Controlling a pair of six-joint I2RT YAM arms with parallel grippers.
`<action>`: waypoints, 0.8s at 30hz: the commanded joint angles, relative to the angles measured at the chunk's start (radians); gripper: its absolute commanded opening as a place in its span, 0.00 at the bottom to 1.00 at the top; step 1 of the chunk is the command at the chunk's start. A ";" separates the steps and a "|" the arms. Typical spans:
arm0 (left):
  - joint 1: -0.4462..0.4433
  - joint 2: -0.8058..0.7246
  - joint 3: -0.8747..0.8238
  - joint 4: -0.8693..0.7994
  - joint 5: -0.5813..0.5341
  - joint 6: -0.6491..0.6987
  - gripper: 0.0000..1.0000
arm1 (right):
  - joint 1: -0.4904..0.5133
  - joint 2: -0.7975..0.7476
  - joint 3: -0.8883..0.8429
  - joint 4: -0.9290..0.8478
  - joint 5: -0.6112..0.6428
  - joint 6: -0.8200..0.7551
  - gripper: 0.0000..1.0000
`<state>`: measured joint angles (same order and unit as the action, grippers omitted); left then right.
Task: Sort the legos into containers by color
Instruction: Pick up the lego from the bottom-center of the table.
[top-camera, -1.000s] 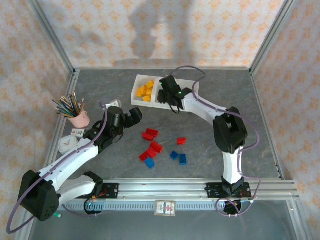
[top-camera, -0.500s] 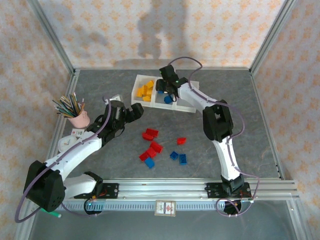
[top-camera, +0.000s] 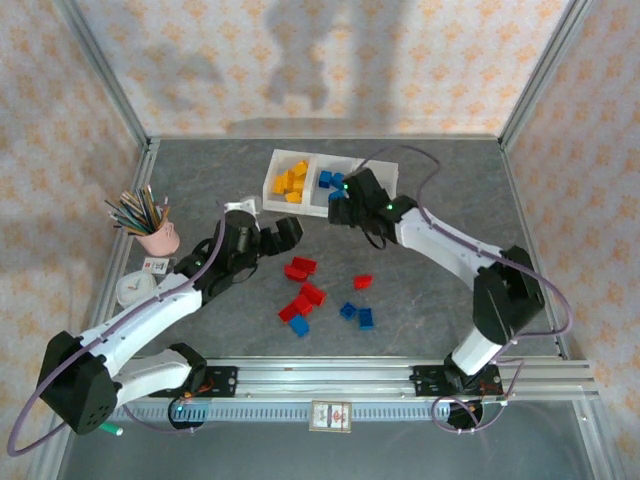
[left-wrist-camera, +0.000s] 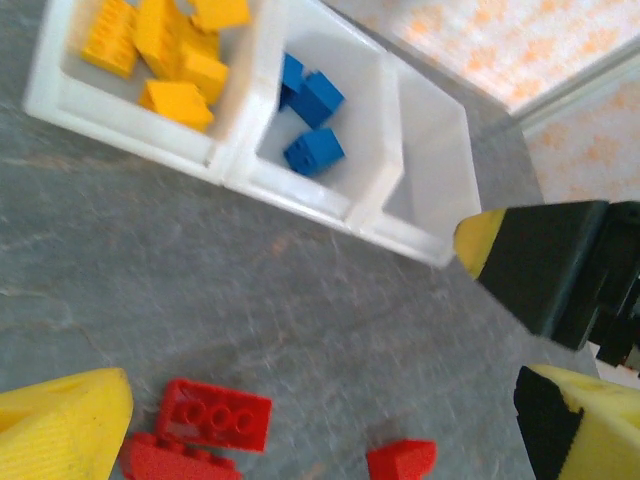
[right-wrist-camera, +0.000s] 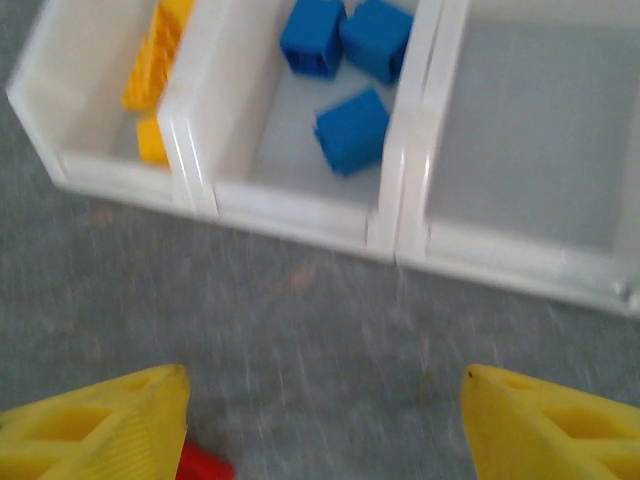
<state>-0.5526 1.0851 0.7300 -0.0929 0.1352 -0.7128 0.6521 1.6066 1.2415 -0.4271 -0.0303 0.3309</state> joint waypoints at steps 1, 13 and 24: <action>-0.043 -0.021 -0.041 -0.026 -0.012 -0.033 0.99 | 0.046 -0.077 -0.098 -0.088 0.073 0.056 0.73; -0.204 -0.065 -0.099 -0.042 -0.046 -0.129 0.99 | 0.238 -0.348 -0.442 -0.235 0.091 0.357 0.76; -0.259 -0.080 -0.149 -0.022 -0.064 -0.186 0.99 | 0.400 -0.404 -0.605 -0.180 0.024 0.498 0.72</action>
<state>-0.8036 1.0359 0.6010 -0.1120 0.0967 -0.8703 1.0401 1.2015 0.6617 -0.6350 -0.0002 0.7780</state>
